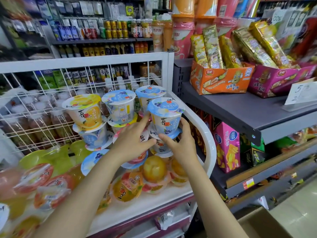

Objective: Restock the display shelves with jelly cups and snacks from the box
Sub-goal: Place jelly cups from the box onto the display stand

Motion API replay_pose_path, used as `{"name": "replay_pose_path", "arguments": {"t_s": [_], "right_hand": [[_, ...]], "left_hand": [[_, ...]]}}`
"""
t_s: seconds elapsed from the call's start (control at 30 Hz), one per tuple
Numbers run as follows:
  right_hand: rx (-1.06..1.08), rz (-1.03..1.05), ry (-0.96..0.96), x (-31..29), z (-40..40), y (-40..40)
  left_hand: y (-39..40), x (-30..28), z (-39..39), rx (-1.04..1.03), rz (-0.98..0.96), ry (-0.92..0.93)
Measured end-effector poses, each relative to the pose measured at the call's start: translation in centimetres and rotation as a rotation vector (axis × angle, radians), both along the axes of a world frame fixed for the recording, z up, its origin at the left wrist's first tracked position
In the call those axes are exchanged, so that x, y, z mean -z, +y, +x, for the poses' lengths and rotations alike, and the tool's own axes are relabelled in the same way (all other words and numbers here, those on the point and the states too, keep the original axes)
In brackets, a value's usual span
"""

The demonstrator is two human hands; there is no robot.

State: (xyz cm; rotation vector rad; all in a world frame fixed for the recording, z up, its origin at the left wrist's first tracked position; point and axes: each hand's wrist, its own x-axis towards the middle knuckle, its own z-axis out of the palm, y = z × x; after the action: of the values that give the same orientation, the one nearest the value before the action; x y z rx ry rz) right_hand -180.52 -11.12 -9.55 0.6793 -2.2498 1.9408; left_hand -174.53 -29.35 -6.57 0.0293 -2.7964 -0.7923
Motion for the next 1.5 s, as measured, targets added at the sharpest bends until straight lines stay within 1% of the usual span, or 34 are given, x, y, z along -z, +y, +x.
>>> {"name": "replay_pose_path", "arguments": {"t_s": [0.1, 0.17, 0.23, 0.27, 0.33, 0.4, 0.5, 0.6, 0.67, 0.73, 0.8, 0.87, 0.97, 1.13, 1.2, 1.3, 1.4, 1.43, 1.5], "right_hand": [[-0.005, 0.049, 0.017, -0.1, 0.5, 0.5], [0.051, 0.064, 0.043, -0.1, 1.3, 0.8], [0.181, 0.072, 0.077, -0.1, 3.0, 1.1], [0.246, 0.055, 0.097, -0.2, 4.0, 1.2], [0.296, 0.011, 0.183, -0.7, 6.2, 0.8], [0.2, -0.008, 0.258, -1.6, 8.2, -0.6], [-0.104, 0.03, 0.287, -2.3, 10.4, -4.9], [-0.401, 0.199, 0.362, -2.2, 12.7, -10.5], [-0.597, 0.333, 0.419, -1.7, 14.7, -14.6], [-0.751, 0.451, 0.463, -1.1, 15.8, -17.6], [-0.867, 0.55, 0.486, -0.4, 17.6, -21.0], [-0.924, 0.637, 0.473, 0.3, 19.3, -23.6], [-0.991, 0.705, 0.443, 1.0, 20.8, -26.1], [-1.036, 0.809, 0.322, 0.9, 20.8, -27.6], [-1.043, 0.861, 0.332, 0.8, 20.8, -27.8], [-1.023, 0.915, 0.348, 0.7, 21.0, -27.8], [-0.98, 0.88, 0.376, 0.8, 21.1, -27.5], [-0.967, 0.846, 0.358, 0.8, 21.1, -27.4], [-0.968, 0.74, 0.252, 0.6, 21.1, -27.2]], "left_hand": [[-0.1, 0.1, -0.1, 0.003, 0.015, 0.004], [0.1, -0.1, 0.2, 0.013, 0.096, 0.044], [0.4, -0.6, 1.2, -0.012, 0.254, 0.163], [0.3, -0.8, 2.0, -0.047, 0.295, 0.244], [-0.3, -1.0, 4.3, -0.136, 0.248, 0.374], [-1.8, -0.6, 7.3, -0.196, 0.189, 0.427], [-5.1, 0.6, 12.3, -0.315, 0.12, 0.437], [-9.2, 2.4, 18.1, -0.446, 0.1, 0.388], [-12.1, 4.1, 22.9, -0.576, 0.019, 0.32], [-13.8, 5.6, 26.8, -0.691, -0.069, 0.26], [-14.9, 6.7, 30.7, -0.773, -0.06, 0.214], [-15.1, 7.9, 32.6, -0.796, 0.021, 0.184], [-14.7, 9.6, 33.3, -0.797, 0.067, 0.184], [-14.0, 11.2, 33.2, -0.847, 0.173, 0.291], [-13.5, 11.4, 33.2, -0.84, 0.264, 0.324], [-13.1, 11.4, 33.3, -0.828, 0.322, 0.414], [-13.3, 11.4, 33.4, -0.844, 0.399, 0.478], [-13.5, 11.2, 33.4, -0.845, 0.422, 0.484], [-13.9, 10.6, 33.4, -0.821, 0.438, 0.522]]}}
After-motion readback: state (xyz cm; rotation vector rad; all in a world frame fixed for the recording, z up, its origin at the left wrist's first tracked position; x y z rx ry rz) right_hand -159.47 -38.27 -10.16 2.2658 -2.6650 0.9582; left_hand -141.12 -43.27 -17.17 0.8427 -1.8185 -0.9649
